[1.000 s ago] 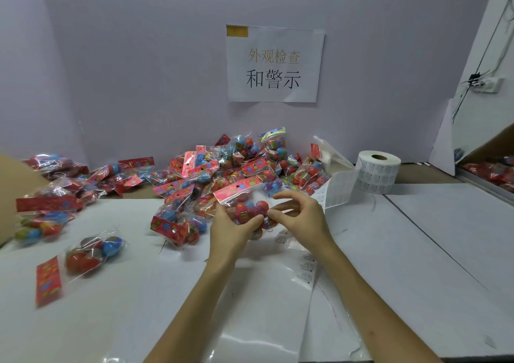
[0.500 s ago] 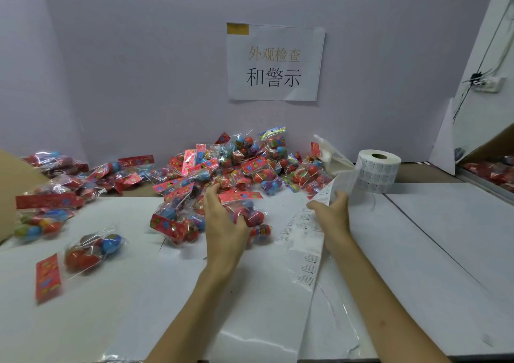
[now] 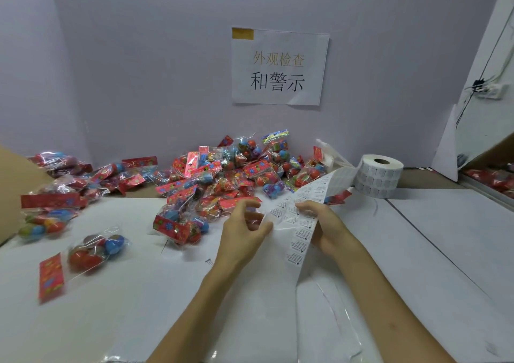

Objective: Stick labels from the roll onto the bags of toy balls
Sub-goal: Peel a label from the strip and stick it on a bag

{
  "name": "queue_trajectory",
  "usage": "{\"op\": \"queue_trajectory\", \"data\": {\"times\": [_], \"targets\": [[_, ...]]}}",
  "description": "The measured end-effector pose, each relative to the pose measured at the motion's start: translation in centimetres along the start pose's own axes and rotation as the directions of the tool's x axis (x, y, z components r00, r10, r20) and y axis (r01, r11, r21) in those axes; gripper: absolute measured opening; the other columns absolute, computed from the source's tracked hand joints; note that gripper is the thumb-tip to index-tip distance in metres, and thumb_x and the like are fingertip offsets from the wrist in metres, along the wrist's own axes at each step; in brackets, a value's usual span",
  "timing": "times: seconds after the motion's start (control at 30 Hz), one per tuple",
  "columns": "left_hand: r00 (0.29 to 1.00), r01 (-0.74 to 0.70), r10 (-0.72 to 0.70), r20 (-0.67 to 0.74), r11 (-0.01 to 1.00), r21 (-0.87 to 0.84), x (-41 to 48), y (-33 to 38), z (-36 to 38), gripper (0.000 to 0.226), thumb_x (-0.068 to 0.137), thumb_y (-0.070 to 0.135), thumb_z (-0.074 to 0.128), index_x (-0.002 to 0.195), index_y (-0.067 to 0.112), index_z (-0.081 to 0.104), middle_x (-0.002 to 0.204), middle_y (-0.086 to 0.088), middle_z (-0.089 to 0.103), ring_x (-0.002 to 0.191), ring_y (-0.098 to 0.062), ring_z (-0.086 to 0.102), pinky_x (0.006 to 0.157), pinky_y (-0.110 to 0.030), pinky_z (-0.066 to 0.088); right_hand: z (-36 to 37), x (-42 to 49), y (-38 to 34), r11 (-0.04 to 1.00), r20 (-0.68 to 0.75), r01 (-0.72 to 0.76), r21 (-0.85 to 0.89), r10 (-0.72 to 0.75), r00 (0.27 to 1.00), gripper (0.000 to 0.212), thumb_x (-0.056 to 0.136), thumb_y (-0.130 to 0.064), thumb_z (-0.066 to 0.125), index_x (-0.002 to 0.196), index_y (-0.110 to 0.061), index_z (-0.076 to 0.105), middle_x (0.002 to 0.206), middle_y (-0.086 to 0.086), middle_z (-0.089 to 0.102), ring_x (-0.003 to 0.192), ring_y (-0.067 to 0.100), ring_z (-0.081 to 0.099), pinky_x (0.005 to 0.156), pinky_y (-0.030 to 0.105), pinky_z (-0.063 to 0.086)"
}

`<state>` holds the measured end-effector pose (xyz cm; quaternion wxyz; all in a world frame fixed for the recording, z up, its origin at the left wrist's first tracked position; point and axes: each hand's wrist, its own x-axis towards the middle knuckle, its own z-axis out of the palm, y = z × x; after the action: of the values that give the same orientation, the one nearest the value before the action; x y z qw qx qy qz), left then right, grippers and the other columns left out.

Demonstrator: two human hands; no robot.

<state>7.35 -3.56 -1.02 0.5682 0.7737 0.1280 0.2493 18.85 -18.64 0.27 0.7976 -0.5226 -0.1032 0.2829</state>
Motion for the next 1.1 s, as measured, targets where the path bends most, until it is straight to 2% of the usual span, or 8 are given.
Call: {"op": "queue_trajectory", "data": {"times": [0.1,0.23,0.4,0.53,0.63,0.77,0.9,1.1], "targets": [[0.983,0.177,-0.166,0.075,0.971,-0.161,0.2,0.1,-0.3,0.037,0.088,0.008,0.076,0.118,0.024,0.061,0.09,-0.005,0.077,0.089,-0.026,0.074,0.083,-0.044,0.061,0.1,0.0,0.0,0.999,-0.056,0.012,-0.051,-0.015,0.998,0.031,0.094,-0.006,0.059,0.126,-0.01,0.058,0.112,0.017,0.075,0.099,0.033,0.074,0.081,0.042,0.061],[0.967,0.247,-0.227,0.117,0.946,-0.208,0.3,0.2,-0.4,0.043,0.086,-0.005,0.069,0.118,0.024,0.064,0.095,-0.01,0.077,0.082,-0.025,0.073,0.072,-0.039,0.062,0.7,0.1,0.6,0.899,-0.278,0.095,-0.427,-0.231,0.932,0.047,0.094,-0.018,0.07,0.136,-0.008,0.051,0.12,0.011,0.07,0.084,0.016,0.071,0.059,0.024,0.055],[0.955,0.288,-0.259,0.144,0.927,-0.24,0.1,0.6,-0.5,0.046,0.086,-0.01,0.063,0.115,0.025,0.065,0.106,-0.015,0.075,0.098,-0.036,0.072,0.08,-0.044,0.062,0.5,-0.3,0.8,0.426,-0.208,0.226,-0.876,-0.757,0.62,0.066,0.082,-0.014,0.082,0.138,-0.01,0.047,0.135,0.011,0.05,0.121,0.028,0.051,0.098,0.042,0.05],[0.96,0.27,-0.241,0.142,0.933,-0.239,0.0,0.8,-0.5,0.044,0.089,-0.01,0.062,0.118,0.024,0.064,0.104,-0.012,0.076,0.099,-0.033,0.071,0.082,-0.043,0.063,1.0,-0.8,0.6,0.028,0.061,0.2,-0.979,-0.904,0.422,0.052,0.071,-0.003,0.082,0.12,-0.014,0.067,0.126,0.01,0.058,0.116,0.031,0.052,0.095,0.041,0.044],[0.962,0.264,-0.236,0.137,0.932,-0.247,0.0,0.9,-0.5,0.041,0.091,-0.008,0.063,0.119,0.023,0.064,0.1,-0.009,0.077,0.091,-0.028,0.073,0.072,-0.035,0.062,1.3,-0.8,1.0,-0.089,0.221,0.285,-0.955,-0.853,0.473,0.032,0.073,-0.005,0.08,0.101,-0.019,0.074,0.111,0.002,0.066,0.105,0.025,0.057,0.09,0.038,0.042],[0.965,0.255,-0.231,0.122,0.932,-0.259,0.0,0.9,-0.5,0.037,0.093,-0.005,0.064,0.12,0.019,0.065,0.103,-0.015,0.076,0.094,-0.032,0.071,0.082,-0.043,0.059,1.7,-0.9,1.8,-0.081,0.33,0.402,-0.912,-0.728,0.601,0.011,0.081,-0.027,0.075,0.091,-0.022,0.074,0.103,-0.006,0.067,0.103,0.017,0.057,0.094,0.035,0.034],[0.966,0.256,-0.235,0.109,0.925,-0.28,0.0,0.9,-0.5,0.035,0.093,-0.003,0.066,0.12,0.018,0.066,0.104,-0.016,0.074,0.098,-0.035,0.07,0.087,-0.048,0.059,1.5,-0.8,1.9,-0.073,0.383,0.444,-0.893,-0.641,0.665,0.021,0.082,-0.042,0.078,0.096,-0.027,0.074,0.105,-0.011,0.064,0.104,0.01,0.052,0.095,0.031,0.029],[0.963,0.268,-0.246,0.112,0.92,-0.286,0.1,0.8,-0.5,0.036,0.092,-0.005,0.064,0.117,0.02,0.066,0.097,-0.011,0.076,0.089,-0.03,0.072,0.071,-0.037,0.058,1.2,-0.8,1.4,-0.017,0.384,0.474,-0.88,-0.612,0.692,0.023,0.08,-0.041,0.083,0.096,-0.026,0.079,0.107,-0.011,0.066,0.107,0.01,0.053,0.097,0.039,0.037]]}}
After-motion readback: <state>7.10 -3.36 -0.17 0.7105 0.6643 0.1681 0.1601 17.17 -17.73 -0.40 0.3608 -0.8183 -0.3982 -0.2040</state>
